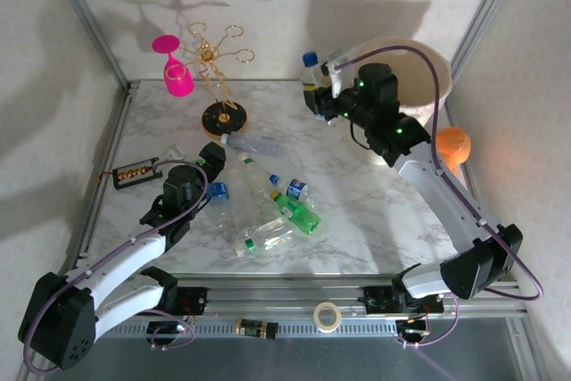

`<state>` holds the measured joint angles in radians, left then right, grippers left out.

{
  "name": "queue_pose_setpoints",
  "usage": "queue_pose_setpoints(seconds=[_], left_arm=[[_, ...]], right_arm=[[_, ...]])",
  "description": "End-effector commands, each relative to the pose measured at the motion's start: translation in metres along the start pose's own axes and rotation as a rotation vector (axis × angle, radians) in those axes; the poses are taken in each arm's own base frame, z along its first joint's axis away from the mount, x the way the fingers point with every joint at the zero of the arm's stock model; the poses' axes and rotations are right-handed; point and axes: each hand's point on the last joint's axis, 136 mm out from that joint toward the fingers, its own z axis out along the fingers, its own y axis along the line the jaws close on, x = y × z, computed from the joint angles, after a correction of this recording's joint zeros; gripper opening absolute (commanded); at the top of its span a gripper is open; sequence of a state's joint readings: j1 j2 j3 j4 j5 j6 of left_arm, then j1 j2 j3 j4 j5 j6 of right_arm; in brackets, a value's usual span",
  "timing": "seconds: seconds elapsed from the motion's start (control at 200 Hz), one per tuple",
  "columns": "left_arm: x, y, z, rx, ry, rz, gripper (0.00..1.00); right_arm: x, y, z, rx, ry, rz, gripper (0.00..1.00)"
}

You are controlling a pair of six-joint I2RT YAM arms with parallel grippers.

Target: Put the plastic bottles in the bin

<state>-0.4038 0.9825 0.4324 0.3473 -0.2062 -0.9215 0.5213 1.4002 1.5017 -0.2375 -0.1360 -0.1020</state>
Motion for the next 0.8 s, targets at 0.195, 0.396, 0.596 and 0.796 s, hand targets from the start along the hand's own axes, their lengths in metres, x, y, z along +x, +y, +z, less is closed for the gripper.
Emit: queue_pose_setpoints(seconds=[0.195,0.396,0.596,0.796], left_arm=[[-0.014,-0.005,-0.007,0.022,-0.049,-0.014,1.00],[-0.018,-0.002,-0.010,0.014,-0.065,-0.007,1.00],[-0.016,-0.001,-0.009,0.015,-0.054,-0.003,1.00],[-0.018,-0.002,-0.011,0.017,-0.058,0.004,1.00]], right_arm=[[-0.075,-0.050,-0.043,0.125,-0.228,0.072,0.29],[-0.071,-0.124,-0.062,0.394,-0.232,0.110,0.28],[-0.041,-0.186,-0.058,0.560,-0.142,0.157,0.29],[0.009,-0.224,-0.039,0.583,-0.040,0.247,0.30]])
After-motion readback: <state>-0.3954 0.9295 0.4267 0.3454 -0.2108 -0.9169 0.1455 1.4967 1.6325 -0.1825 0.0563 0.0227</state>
